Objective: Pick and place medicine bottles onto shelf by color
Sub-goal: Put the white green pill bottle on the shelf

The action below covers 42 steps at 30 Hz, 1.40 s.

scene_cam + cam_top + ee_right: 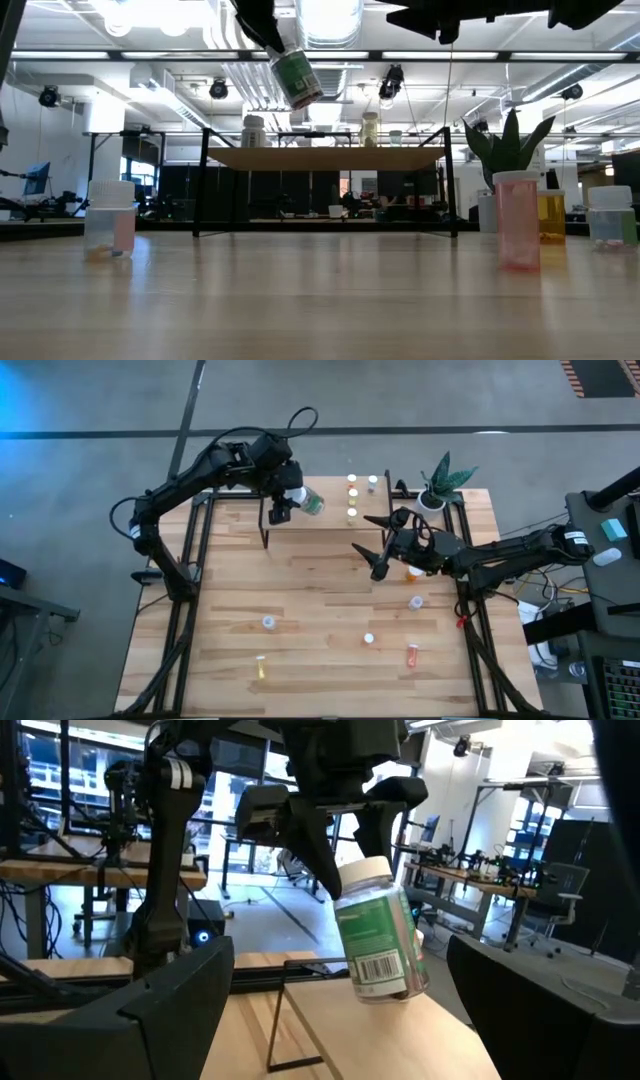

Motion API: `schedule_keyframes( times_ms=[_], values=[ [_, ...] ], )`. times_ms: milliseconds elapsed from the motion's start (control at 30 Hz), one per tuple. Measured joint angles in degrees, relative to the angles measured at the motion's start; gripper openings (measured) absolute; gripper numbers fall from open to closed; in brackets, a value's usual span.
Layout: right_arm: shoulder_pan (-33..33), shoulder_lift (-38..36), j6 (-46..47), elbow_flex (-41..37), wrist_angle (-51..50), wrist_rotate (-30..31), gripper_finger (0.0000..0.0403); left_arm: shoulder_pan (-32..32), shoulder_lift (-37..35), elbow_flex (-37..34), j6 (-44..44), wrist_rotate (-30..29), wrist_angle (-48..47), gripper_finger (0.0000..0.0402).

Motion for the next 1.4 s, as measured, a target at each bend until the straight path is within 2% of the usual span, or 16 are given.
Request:
schedule_keyframes(
  times_ms=[1400],
  values=[
    [-0.3, 0.0, 0.6, 0.0, -1.7, 0.2, 0.0358, -0.1, -0.7, -1.8, 0.0, 0.2, 0.0, 0.0215]
  ],
)
